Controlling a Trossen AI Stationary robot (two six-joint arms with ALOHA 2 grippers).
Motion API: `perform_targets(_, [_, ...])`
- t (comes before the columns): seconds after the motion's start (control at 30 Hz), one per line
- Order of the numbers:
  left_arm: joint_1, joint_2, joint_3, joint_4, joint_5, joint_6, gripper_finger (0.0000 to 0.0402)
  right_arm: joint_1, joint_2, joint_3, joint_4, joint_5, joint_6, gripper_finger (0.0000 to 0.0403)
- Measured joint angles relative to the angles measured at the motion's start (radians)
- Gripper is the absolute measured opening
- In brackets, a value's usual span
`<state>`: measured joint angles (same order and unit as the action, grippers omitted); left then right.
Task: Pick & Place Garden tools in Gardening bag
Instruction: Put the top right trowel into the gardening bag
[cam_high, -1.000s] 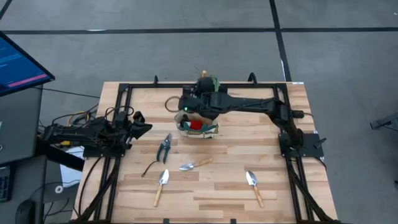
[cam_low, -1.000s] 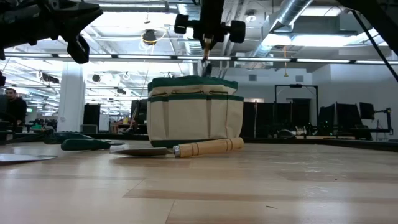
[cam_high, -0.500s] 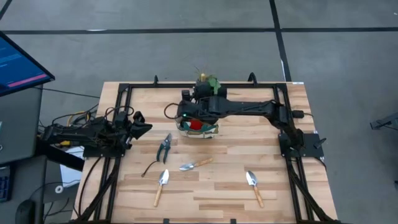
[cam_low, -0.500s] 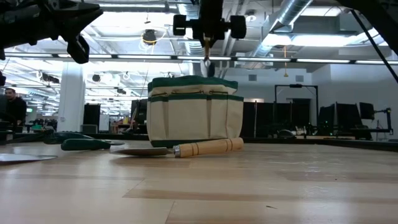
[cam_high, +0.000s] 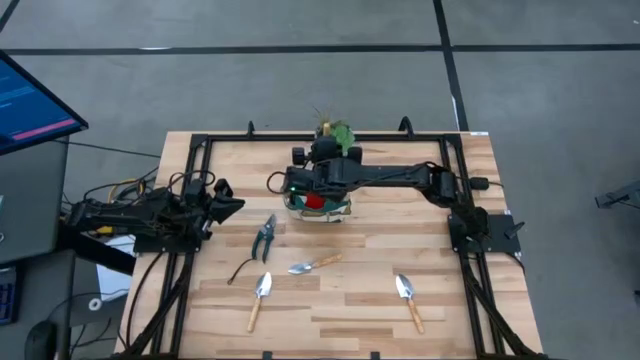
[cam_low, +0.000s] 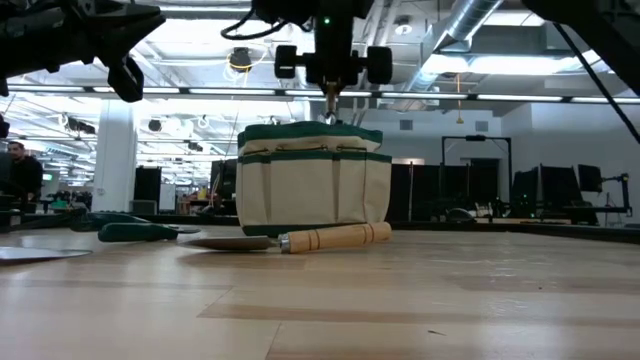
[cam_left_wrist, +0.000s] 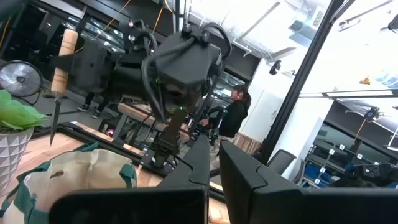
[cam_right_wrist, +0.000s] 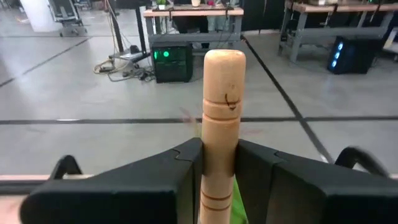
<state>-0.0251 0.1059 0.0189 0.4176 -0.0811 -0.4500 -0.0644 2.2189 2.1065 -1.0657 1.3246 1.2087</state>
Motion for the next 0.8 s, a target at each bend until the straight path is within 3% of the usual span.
perform_targets(0.2, [0.0,0.0,0.0,0.004,0.0,0.0,0.0008,0.037,-0.079,0.048,-0.214,-0.159,-0.156,0.0059])
perform_targets(0.33, [0.0,0.002,0.0,0.005,0.0,0.0,0.0008,0.057,-0.141,0.071,-0.505,-0.354,0.082,0.0059])
perform_targets(0.57, [0.0,0.007,0.0,0.011,0.0,0.0,0.0008,0.108,-0.187,-0.047,-0.502,-0.697,0.251,0.0059])
perform_targets(0.8, [0.0,0.026,0.001,0.011,0.0,0.0,0.0008,0.206,-0.139,-0.216,-0.493,-0.905,0.538,0.0059])
